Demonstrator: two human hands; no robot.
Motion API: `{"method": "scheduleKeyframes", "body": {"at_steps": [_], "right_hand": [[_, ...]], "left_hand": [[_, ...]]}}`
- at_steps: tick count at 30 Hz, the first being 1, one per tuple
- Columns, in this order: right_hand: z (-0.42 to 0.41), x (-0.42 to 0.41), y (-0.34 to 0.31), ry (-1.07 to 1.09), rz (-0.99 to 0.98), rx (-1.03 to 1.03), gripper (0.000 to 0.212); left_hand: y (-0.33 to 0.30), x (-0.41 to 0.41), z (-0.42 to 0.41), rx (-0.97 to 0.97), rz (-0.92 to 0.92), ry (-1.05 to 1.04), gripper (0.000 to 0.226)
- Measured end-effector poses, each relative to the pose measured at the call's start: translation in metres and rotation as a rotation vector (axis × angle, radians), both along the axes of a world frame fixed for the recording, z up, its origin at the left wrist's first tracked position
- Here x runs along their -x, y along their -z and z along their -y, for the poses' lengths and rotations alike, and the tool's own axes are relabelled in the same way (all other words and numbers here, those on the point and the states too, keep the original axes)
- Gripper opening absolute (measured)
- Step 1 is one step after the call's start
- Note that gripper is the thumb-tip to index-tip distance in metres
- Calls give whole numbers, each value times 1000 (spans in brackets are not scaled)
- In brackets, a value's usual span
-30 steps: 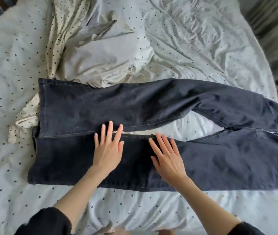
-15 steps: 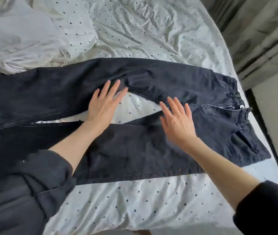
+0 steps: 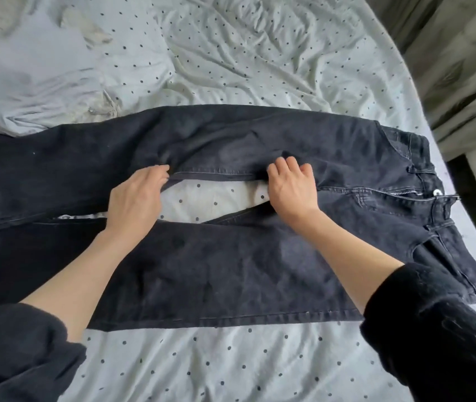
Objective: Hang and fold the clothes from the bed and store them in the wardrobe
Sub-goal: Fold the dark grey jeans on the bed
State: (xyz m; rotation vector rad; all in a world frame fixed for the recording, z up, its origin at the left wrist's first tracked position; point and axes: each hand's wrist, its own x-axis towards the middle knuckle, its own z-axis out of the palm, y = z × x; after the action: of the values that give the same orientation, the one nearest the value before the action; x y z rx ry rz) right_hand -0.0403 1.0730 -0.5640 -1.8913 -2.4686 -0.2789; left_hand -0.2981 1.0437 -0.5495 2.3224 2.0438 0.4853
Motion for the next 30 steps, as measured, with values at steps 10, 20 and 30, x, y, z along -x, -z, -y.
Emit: {"method": "scheduleKeyframes", "body": {"at_steps": [10, 20, 30], "right_hand": [[73, -38, 19, -62, -353, 336, 42], [198, -137, 28, 19, -54, 456, 86], [205, -184, 33, 319, 85, 479, 70]], "left_hand": [[16, -26, 39, 322, 15, -64, 40], [33, -107, 164, 461, -278, 307, 79], [39, -108, 178, 510, -357, 191, 89]]}}
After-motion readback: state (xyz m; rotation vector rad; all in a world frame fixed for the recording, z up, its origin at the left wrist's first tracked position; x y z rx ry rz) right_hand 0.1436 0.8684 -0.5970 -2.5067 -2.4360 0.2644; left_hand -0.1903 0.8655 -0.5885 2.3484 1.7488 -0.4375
